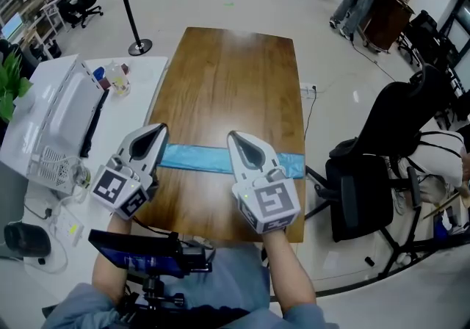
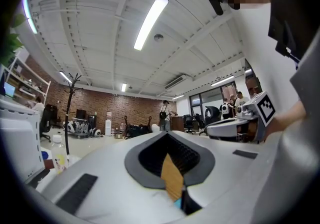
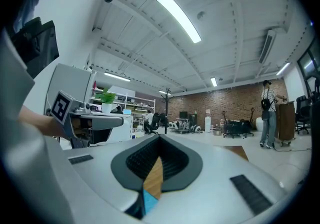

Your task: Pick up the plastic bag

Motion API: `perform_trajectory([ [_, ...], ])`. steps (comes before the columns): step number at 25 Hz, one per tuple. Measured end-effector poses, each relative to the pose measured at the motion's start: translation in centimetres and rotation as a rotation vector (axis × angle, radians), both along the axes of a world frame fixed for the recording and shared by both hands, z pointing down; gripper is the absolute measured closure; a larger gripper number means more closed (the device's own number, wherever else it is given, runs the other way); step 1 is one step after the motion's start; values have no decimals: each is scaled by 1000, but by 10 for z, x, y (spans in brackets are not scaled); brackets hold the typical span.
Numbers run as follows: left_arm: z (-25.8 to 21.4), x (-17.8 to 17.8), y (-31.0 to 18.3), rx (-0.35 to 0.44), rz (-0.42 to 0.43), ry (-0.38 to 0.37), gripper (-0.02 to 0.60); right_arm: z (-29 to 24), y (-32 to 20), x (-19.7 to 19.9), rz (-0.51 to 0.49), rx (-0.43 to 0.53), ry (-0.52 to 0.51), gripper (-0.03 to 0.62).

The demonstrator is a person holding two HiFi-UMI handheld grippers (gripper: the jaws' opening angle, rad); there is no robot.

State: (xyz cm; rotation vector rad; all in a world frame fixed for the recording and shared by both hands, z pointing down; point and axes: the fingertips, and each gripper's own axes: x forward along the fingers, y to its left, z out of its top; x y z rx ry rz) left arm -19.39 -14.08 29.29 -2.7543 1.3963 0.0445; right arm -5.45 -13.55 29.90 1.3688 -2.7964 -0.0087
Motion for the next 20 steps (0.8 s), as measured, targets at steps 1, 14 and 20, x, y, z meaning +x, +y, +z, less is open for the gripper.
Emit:
perform_trajectory([
  [1,0,1,0,0,2,-4,580,0,0,-1,-4,7,2,594],
  [14,0,6,4,1,16,-16,578,-3,3,-1,-8,33,0,594],
  [20,-1,9,7,3,23,-31,580,-5,3,0,13,26,-13,594],
])
